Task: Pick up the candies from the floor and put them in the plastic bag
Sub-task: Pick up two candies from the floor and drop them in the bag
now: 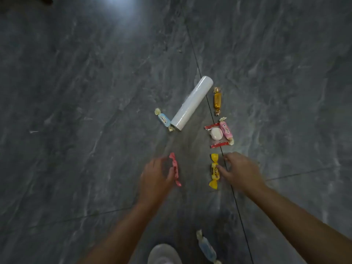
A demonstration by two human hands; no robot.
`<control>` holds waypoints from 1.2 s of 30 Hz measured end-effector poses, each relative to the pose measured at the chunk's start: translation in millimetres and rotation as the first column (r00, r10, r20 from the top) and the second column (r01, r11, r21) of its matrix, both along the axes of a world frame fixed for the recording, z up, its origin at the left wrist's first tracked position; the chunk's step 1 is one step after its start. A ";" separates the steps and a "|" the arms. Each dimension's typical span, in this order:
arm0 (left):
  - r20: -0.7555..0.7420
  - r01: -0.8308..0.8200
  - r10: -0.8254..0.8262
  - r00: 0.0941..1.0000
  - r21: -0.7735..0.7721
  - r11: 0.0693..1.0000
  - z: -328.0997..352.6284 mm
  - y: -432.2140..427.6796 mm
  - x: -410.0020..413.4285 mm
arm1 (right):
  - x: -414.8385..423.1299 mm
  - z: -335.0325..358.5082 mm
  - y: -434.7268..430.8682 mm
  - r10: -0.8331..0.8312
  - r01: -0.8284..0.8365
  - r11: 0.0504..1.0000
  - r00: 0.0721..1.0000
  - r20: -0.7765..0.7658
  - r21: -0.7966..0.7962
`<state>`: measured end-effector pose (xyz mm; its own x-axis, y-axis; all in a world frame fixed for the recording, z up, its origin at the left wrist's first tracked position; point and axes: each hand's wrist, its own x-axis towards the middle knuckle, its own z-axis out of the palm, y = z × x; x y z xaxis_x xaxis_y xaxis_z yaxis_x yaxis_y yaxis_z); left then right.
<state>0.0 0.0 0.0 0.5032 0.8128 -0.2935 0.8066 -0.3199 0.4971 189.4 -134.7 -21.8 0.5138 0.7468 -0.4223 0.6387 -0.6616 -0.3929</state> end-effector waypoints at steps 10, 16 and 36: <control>-0.043 -0.079 0.076 0.996 -0.075 0.994 -58.2 -8.0 7.6 | -15.7 -40.2 7.1 0.069 -0.069 0.998 0.997 0.040 -0.004; -0.060 -0.097 0.091 0.994 -0.102 0.990 -65.2 -13.9 19.0 | -15.9 -42.1 4.6 0.067 -0.067 0.997 0.998 -0.008 -0.029; 0.116 -0.037 0.042 0.992 -0.048 0.998 146.0 -20.2 14.4 | -8.9 155.9 -7.0 -0.264 0.273 0.940 0.962 -0.071 0.206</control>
<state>14.4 -20.2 146.0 0.5042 0.8197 -0.2718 0.7533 -0.2635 0.6025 180.5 -141.7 134.1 0.6931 0.6579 -0.2947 0.4289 -0.7049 -0.5650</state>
